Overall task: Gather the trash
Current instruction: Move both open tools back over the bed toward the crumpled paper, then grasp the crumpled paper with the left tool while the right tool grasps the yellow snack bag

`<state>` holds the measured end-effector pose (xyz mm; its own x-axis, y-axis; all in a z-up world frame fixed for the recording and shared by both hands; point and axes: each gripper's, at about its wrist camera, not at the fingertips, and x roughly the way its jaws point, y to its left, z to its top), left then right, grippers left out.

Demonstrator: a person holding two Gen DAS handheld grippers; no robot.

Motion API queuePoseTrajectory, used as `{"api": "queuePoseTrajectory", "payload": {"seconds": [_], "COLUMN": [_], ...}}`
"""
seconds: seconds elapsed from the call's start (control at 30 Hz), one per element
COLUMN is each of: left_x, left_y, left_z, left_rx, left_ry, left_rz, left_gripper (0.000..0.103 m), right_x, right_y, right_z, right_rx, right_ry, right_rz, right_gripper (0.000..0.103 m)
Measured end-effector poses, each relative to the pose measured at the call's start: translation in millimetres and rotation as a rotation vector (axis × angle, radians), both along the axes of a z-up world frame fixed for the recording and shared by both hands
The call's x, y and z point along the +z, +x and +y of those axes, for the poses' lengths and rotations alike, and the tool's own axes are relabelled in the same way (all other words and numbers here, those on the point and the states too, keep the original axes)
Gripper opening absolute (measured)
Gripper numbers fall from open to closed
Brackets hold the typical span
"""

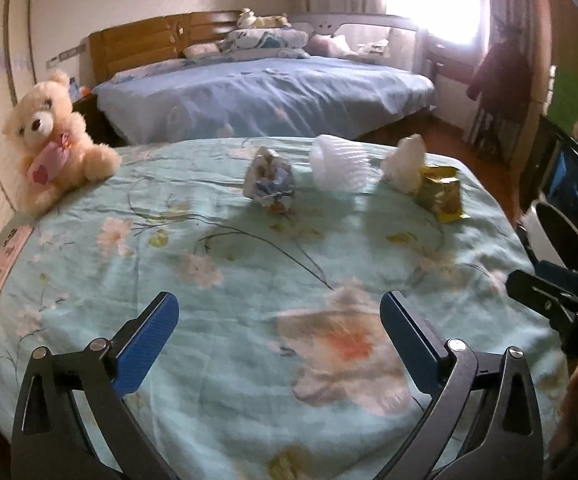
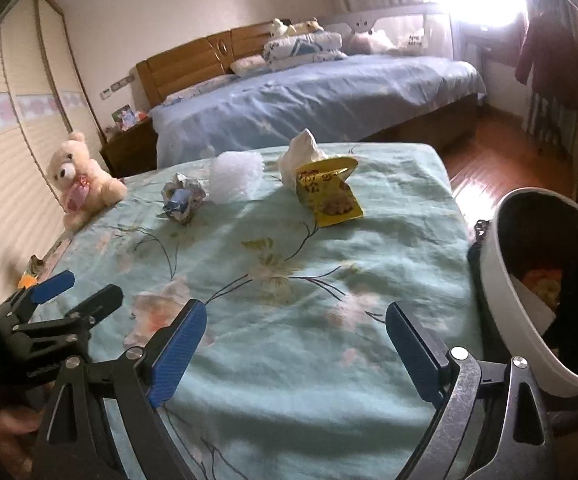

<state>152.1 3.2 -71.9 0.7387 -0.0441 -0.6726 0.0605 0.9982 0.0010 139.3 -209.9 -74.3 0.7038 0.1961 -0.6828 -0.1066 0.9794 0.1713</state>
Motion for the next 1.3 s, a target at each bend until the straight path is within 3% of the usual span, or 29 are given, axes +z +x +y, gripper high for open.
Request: {"api": "queuePoseTrajectory", "payload": {"seconds": [0.57,0.87,0.93,1.0,1.03,1.1,1.17,1.27,1.3], "left_x": [-17,-22,-25,-29,-30,-27,-24,-22,-22], "left_y": [100,142,146,149,149,145,137,120,114], "left_z": [7,7,3,-1,-2,-3,-3,-4,-4], "left_rx": [-0.002,-0.010,-0.030,-0.051,-0.056,-0.061,-0.078,-0.099,-0.107], "left_ry": [-0.017,-0.038,-0.032,-0.028,-0.028,-0.029,-0.042,-0.071,-0.079], "left_rz": [0.078,0.086,0.095,0.123,0.128,0.110,0.101,0.100,0.100], "left_gripper": [0.103,0.101,0.088,0.053,0.047,0.038,0.032,0.031,0.030], "right_x": [-17,-23,-25,-27,-29,-30,-29,-22,-20], "right_y": [79,117,120,123,124,122,117,104,98], "right_z": [-25,-20,-21,-24,-25,-28,-31,-32,-33], "right_rx": [-0.079,-0.061,-0.068,-0.077,-0.084,-0.089,-0.092,-0.084,-0.081], "right_ry": [0.043,-0.020,-0.029,-0.022,-0.018,0.000,0.021,0.033,0.039], "right_rz": [0.044,0.050,0.048,0.055,0.059,0.063,0.047,0.018,0.009], "right_gripper": [0.092,0.091,0.083,0.067,0.056,0.043,0.042,0.040,0.021]}}
